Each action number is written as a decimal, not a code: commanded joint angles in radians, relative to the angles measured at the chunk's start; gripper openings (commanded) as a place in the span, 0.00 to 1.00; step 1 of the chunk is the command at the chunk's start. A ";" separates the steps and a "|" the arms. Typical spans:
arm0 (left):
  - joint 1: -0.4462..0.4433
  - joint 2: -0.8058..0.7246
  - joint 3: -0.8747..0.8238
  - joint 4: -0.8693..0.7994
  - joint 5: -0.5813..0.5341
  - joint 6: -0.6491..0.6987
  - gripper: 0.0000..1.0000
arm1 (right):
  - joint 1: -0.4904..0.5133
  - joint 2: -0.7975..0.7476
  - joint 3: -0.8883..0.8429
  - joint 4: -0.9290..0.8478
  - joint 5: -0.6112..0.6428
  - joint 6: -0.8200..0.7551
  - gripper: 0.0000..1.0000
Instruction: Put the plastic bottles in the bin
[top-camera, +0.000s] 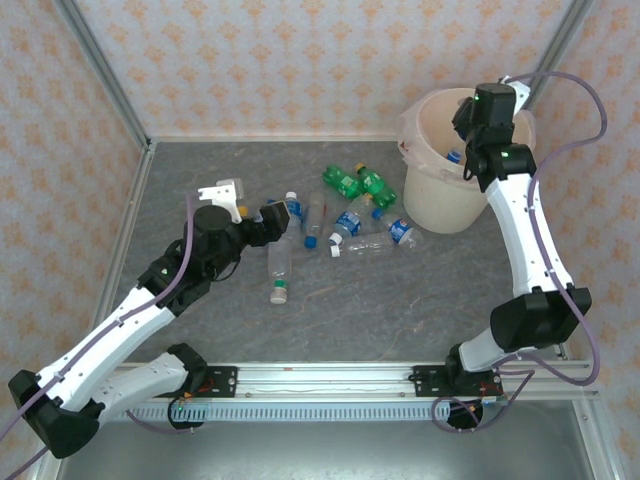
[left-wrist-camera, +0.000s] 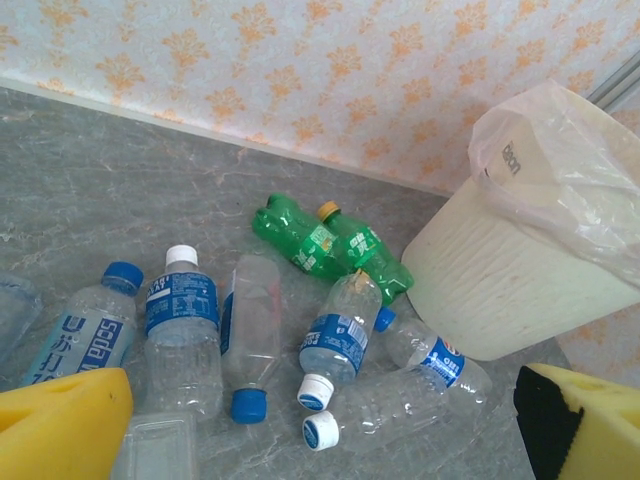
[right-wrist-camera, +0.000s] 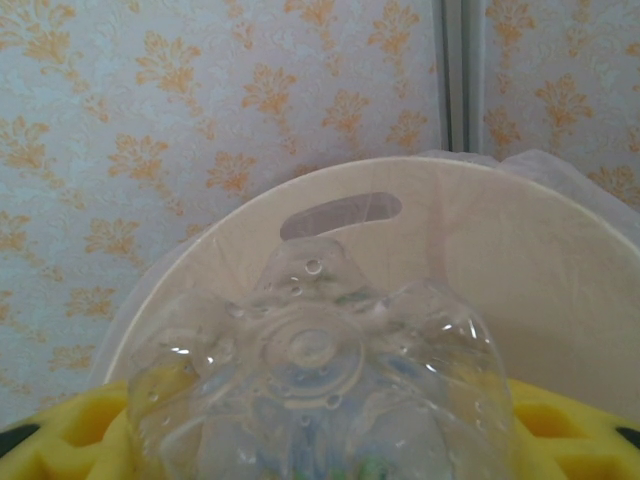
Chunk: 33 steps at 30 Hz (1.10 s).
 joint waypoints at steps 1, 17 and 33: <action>-0.008 0.009 0.025 -0.026 0.001 -0.015 0.99 | -0.005 0.001 -0.009 0.015 -0.012 -0.013 0.47; -0.008 0.070 0.035 -0.073 -0.018 -0.025 0.99 | -0.005 0.011 0.038 -0.029 -0.160 -0.019 1.00; 0.002 0.224 -0.087 -0.172 -0.035 -0.138 0.92 | 0.117 -0.044 0.067 -0.052 -0.269 0.001 1.00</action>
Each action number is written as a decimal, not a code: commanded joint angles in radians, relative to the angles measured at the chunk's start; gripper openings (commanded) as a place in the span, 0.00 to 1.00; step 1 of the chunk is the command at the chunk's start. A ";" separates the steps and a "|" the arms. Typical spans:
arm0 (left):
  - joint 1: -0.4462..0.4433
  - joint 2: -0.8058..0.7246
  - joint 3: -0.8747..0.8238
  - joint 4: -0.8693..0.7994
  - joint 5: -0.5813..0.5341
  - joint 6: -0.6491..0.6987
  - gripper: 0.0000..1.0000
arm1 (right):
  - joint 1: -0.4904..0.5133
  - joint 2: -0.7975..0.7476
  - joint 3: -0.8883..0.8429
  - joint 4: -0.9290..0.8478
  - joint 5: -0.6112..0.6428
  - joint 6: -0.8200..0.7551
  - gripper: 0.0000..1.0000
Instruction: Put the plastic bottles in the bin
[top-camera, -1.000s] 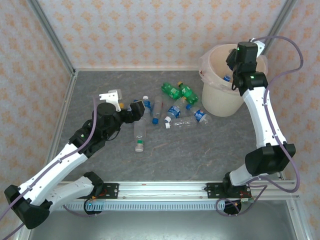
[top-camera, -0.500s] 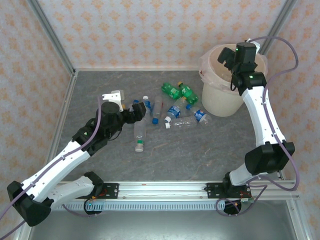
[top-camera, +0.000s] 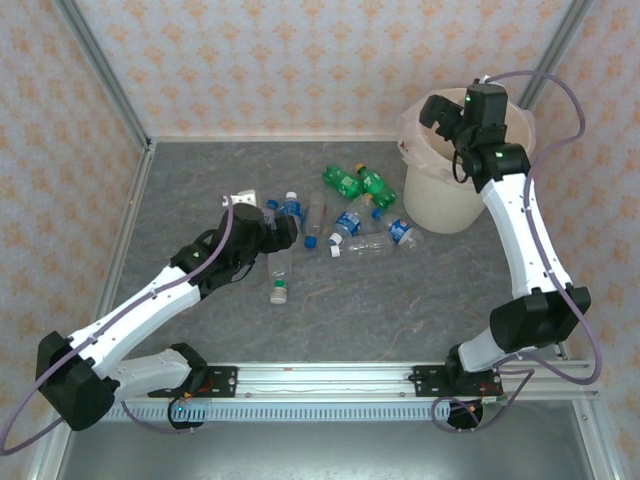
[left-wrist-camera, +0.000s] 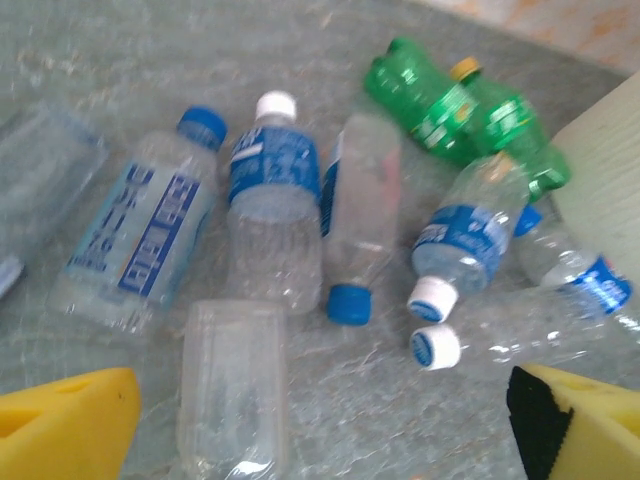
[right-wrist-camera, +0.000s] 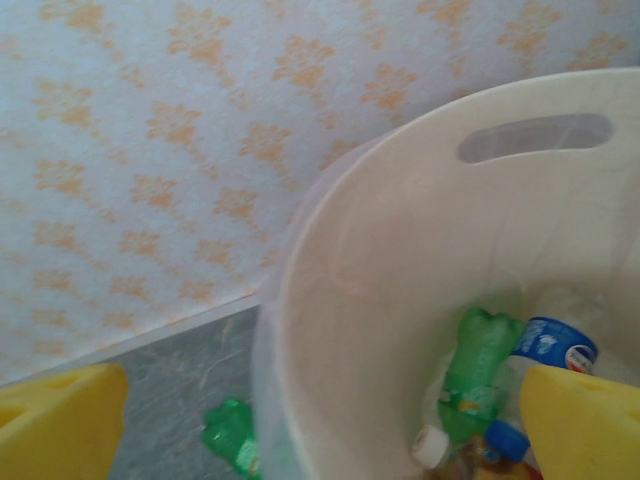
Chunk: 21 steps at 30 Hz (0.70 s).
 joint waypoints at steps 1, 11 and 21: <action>0.002 0.012 -0.049 -0.056 -0.001 -0.046 0.91 | 0.041 -0.038 0.049 -0.021 -0.020 0.006 1.00; -0.004 0.028 -0.233 0.049 0.114 -0.127 0.80 | 0.158 -0.027 0.077 -0.024 -0.007 0.018 1.00; -0.038 0.055 -0.328 0.153 0.175 -0.153 0.73 | 0.211 0.000 0.095 -0.041 -0.009 0.021 1.00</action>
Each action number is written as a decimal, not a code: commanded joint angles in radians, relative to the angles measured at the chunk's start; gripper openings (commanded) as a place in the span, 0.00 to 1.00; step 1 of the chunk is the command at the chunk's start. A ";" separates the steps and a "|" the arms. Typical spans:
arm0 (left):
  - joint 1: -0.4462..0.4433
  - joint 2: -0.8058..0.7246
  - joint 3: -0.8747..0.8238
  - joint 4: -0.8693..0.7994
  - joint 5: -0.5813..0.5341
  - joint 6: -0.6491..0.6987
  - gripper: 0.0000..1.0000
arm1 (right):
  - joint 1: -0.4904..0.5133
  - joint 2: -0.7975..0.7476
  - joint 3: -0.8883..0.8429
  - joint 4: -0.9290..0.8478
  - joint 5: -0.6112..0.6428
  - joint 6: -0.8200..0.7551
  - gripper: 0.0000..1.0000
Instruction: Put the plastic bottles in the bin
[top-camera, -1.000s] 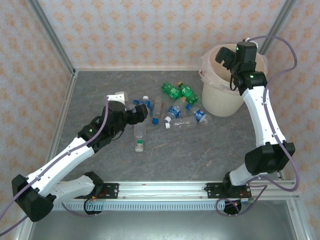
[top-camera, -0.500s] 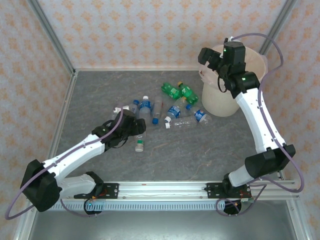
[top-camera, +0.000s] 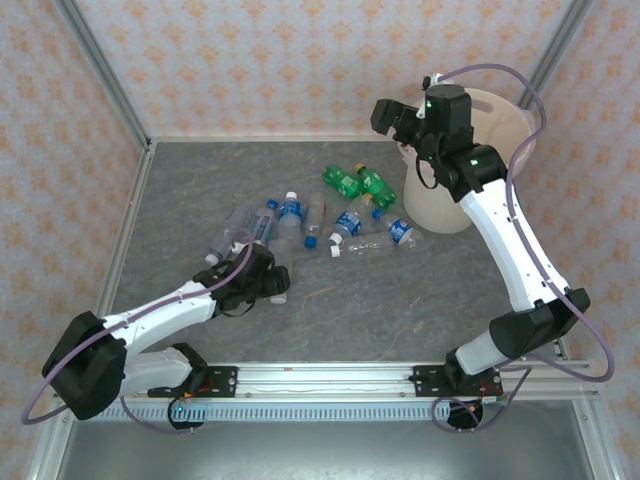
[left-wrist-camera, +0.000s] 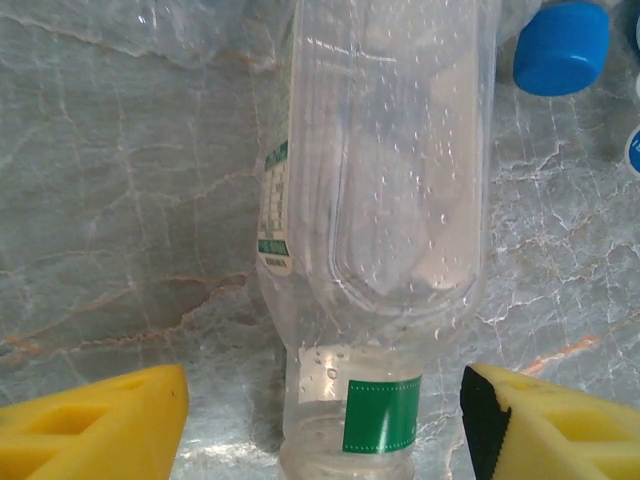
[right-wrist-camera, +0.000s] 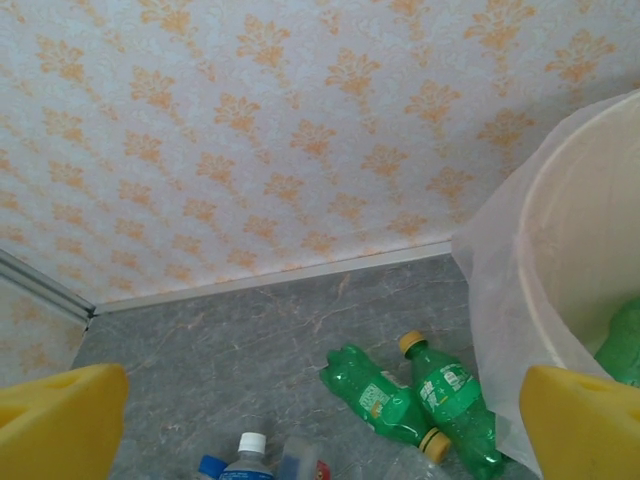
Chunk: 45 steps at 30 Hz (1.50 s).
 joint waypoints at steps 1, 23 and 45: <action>-0.018 0.022 -0.029 0.073 0.035 -0.021 0.71 | 0.012 0.009 0.034 -0.013 0.007 0.012 1.00; -0.071 0.112 -0.067 0.127 0.030 0.003 0.60 | 0.046 0.038 0.051 -0.024 -0.011 0.021 1.00; -0.071 -0.068 0.103 0.024 -0.021 0.119 0.35 | 0.068 0.039 -0.035 0.112 -0.269 0.084 1.00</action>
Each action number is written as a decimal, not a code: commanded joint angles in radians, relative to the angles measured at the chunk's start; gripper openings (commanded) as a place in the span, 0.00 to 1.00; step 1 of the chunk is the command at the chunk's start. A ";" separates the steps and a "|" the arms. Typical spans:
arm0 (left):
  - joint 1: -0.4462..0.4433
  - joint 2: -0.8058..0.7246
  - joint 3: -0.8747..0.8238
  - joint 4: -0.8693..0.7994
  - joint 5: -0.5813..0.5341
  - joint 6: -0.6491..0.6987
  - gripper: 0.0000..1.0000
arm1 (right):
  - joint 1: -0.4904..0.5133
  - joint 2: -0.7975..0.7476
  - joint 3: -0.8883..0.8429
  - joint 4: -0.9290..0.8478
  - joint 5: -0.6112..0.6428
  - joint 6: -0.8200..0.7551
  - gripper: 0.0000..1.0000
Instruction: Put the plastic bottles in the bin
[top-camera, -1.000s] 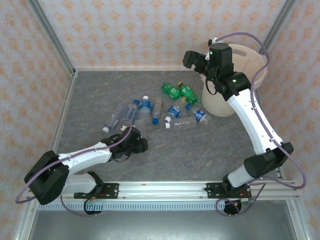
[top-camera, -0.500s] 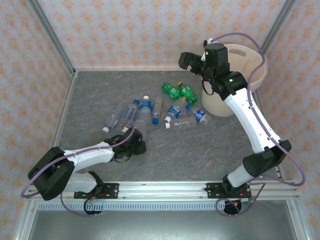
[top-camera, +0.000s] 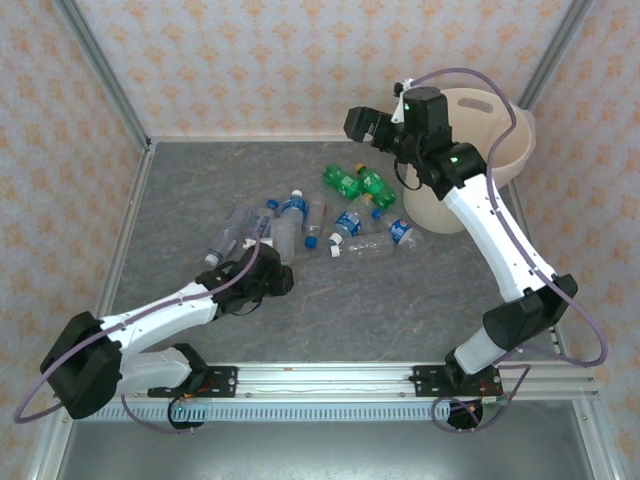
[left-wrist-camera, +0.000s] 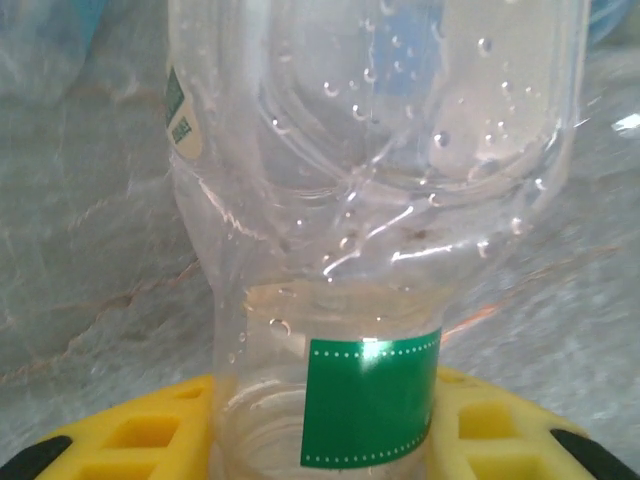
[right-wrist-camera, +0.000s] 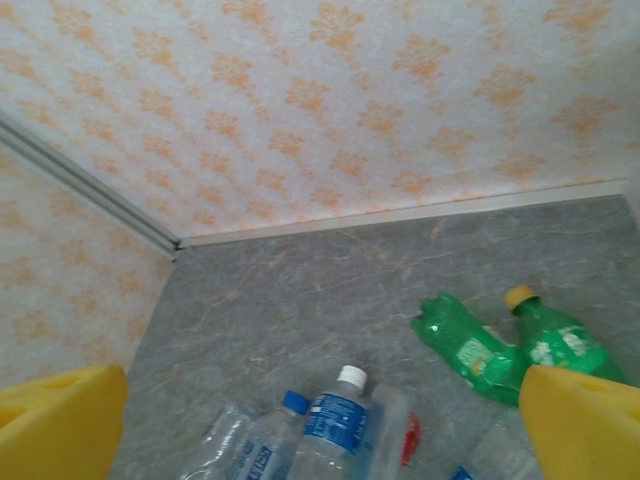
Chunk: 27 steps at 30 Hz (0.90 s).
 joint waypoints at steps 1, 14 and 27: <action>-0.006 -0.052 0.066 -0.021 -0.027 0.060 0.35 | 0.005 -0.029 -0.048 0.094 -0.108 0.029 1.00; -0.006 -0.135 0.187 0.017 -0.010 0.105 0.35 | 0.026 0.045 -0.082 0.140 -0.481 0.082 0.88; -0.006 -0.148 0.252 0.079 0.046 0.153 0.34 | 0.162 0.131 -0.098 0.113 -0.551 0.041 0.88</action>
